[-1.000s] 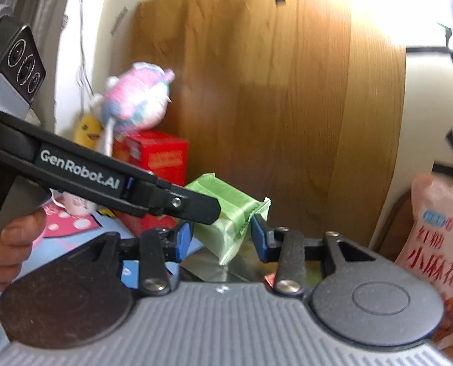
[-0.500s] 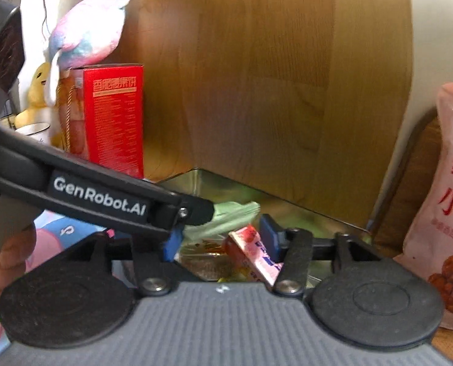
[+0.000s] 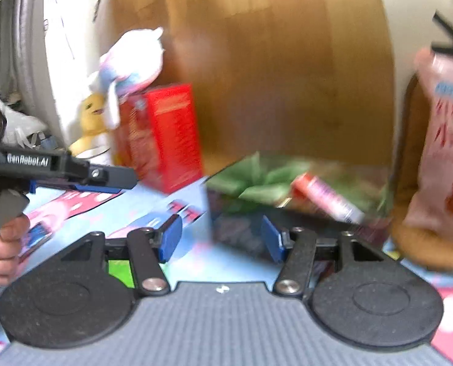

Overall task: Organize snacks
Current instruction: 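Move the left tool to the bright green snack packet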

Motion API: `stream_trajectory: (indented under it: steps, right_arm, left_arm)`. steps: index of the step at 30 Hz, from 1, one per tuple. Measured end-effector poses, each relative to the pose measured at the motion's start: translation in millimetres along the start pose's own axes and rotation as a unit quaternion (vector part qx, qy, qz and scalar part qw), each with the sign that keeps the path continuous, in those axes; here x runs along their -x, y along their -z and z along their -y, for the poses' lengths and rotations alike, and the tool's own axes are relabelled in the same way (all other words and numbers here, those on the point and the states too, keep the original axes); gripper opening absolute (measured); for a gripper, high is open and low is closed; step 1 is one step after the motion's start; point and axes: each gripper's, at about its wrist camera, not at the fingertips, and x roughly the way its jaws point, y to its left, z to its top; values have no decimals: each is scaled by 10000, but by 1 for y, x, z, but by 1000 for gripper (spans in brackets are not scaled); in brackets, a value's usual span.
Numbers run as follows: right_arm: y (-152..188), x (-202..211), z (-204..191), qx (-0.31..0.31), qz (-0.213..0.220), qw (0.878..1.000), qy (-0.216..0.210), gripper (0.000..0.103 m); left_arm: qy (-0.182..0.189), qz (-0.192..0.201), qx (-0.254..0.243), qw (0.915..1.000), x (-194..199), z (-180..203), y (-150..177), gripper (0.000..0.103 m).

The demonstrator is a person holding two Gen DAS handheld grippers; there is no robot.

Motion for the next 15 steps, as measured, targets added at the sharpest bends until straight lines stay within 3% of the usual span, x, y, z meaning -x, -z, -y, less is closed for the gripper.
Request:
stream_trajectory:
  steps: [5, 10, 13, 15]
  right_arm:
    - [20, -20, -18, -287, -575, 9974, -329, 60]
    - [29, -41, -30, -661, -953, 9917, -563, 60]
    - [32, -53, -37, -749, -1173, 9888, -534, 60]
    - [33, -61, -37, -907, -1341, 9850, -603, 49]
  left_arm:
    - [38, -378, 585, 9976, 13, -30, 40, 67]
    - [129, -591, 674, 9959, 7, -33, 57, 63]
    - [186, -707, 710, 9948, -1, -32, 63, 52]
    - [249, -817, 799, 9931, -6, -33, 65, 41]
